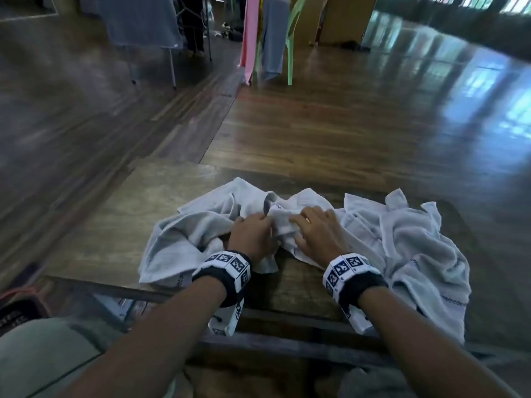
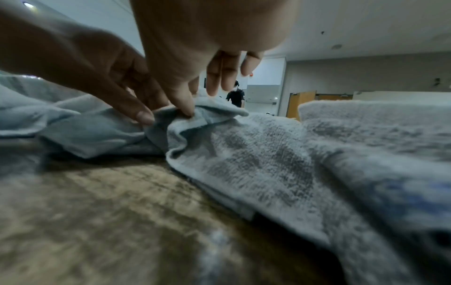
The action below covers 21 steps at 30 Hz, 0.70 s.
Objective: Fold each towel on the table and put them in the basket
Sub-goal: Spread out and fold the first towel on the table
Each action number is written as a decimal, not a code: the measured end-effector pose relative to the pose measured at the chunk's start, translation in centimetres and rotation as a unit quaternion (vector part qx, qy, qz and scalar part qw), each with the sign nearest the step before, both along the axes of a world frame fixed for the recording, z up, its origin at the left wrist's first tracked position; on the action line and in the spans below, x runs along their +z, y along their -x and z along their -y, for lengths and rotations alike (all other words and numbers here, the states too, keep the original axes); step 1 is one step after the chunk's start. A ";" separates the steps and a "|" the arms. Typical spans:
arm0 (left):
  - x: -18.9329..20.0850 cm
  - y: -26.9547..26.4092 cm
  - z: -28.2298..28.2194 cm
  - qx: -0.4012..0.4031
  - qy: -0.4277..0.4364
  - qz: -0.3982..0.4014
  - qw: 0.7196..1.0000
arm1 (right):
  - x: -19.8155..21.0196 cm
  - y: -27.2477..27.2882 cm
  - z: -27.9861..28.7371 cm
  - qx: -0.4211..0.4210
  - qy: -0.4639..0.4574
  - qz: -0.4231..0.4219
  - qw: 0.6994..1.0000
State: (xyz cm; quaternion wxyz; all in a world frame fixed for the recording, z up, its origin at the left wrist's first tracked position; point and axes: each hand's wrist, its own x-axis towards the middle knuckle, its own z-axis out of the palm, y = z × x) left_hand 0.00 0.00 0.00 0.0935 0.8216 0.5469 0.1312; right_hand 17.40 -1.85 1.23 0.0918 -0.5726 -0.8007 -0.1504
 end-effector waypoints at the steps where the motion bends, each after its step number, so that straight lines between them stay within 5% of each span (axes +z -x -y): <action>1: 0.0 -0.2 -0.3 0.001 -0.004 -0.008 1.000 | -0.2 -0.1 -0.5 0.007 0.005 0.016 1.000; 9: 0.2 -0.7 -0.7 -0.031 -0.120 0.064 0.990 | 0.3 -1.4 -0.8 0.013 -0.044 -0.023 0.999; 21: 8.0 -0.1 0.7 -0.042 -0.148 0.075 0.985 | 12.0 -3.6 2.6 0.040 -0.116 -0.089 0.988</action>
